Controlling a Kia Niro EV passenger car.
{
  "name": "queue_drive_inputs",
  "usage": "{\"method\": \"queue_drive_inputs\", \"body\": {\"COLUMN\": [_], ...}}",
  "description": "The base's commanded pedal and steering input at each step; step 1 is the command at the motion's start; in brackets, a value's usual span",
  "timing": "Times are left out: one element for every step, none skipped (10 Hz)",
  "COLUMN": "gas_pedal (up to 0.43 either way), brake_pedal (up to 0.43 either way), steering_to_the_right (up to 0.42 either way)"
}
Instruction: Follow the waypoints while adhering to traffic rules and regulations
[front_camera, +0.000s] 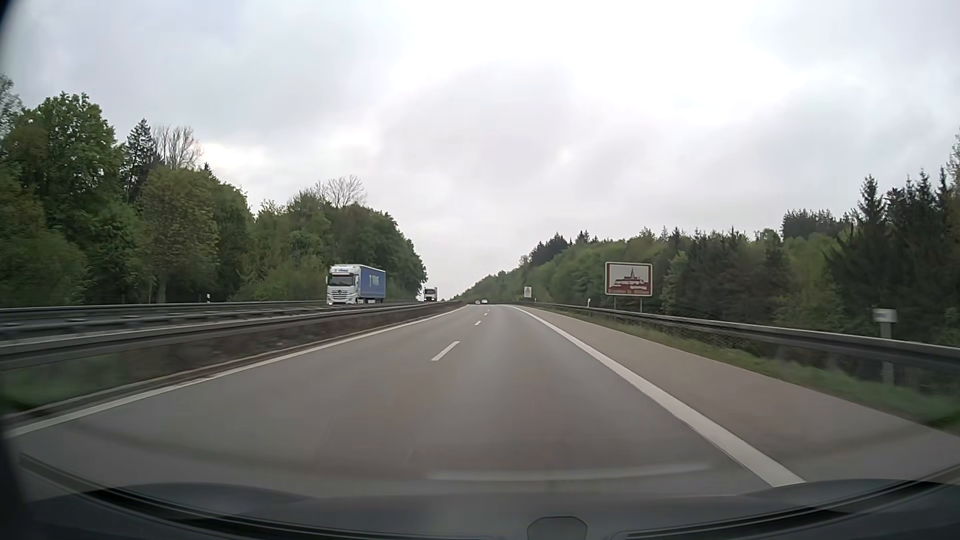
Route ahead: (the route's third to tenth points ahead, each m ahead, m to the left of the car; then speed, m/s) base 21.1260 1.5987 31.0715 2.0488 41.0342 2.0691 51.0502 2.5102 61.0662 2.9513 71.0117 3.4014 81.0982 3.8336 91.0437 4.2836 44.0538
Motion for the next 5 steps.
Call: {"method": "queue_drive_inputs", "body": {"gas_pedal": [0.579,0.579,0.579,0.579,0.579], "brake_pedal": [0.0,0.0,0.0,0.0,0.0], "steering_to_the_right": [-0.006,-0.006,-0.006,-0.006,-0.006]}}
